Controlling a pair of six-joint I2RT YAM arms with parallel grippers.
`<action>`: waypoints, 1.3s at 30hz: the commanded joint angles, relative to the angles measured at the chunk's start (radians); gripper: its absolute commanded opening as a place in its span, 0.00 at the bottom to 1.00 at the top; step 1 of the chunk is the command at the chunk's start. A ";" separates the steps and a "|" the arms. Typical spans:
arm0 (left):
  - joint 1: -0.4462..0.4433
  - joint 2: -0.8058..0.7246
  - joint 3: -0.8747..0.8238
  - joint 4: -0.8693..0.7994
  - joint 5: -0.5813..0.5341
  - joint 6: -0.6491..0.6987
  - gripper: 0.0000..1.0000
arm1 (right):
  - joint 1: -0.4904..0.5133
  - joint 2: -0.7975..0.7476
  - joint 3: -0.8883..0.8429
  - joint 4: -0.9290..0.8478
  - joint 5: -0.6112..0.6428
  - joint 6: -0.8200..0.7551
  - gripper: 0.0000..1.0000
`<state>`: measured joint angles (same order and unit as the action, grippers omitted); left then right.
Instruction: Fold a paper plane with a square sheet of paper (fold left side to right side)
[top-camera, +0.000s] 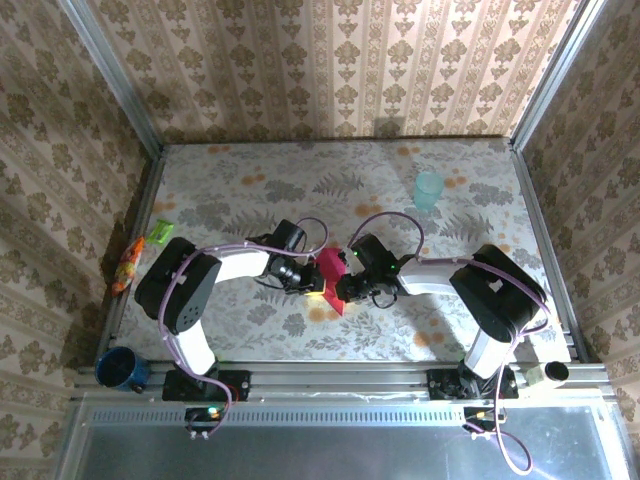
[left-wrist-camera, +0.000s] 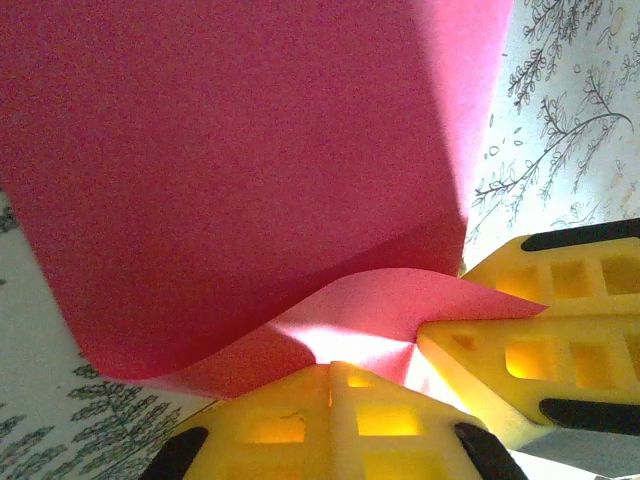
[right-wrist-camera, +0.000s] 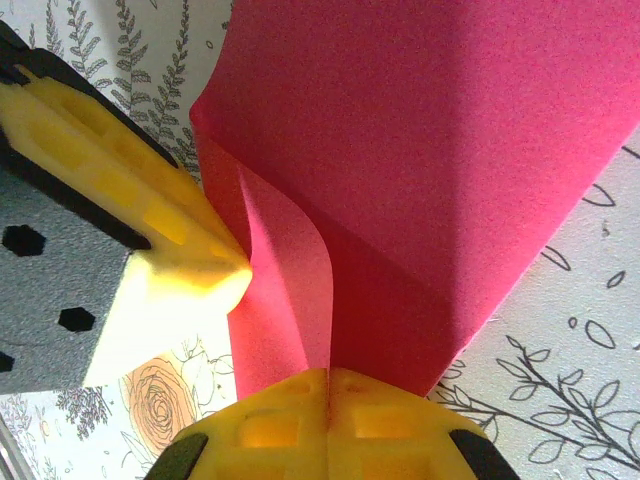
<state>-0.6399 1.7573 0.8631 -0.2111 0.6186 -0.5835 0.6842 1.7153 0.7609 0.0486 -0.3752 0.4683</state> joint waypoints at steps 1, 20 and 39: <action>0.008 0.016 -0.017 -0.022 -0.040 0.004 0.06 | 0.003 0.058 -0.022 -0.114 0.034 -0.004 0.01; 0.006 0.047 -0.025 -0.093 -0.103 -0.024 0.03 | -0.072 -0.150 0.022 -0.217 0.036 0.013 0.27; 0.007 0.050 -0.011 -0.106 -0.103 -0.015 0.02 | 0.070 -0.081 -0.006 -0.070 -0.084 0.156 0.02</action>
<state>-0.6399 1.7611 0.8646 -0.2195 0.6014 -0.5953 0.7555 1.6184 0.7574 -0.0479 -0.4507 0.5991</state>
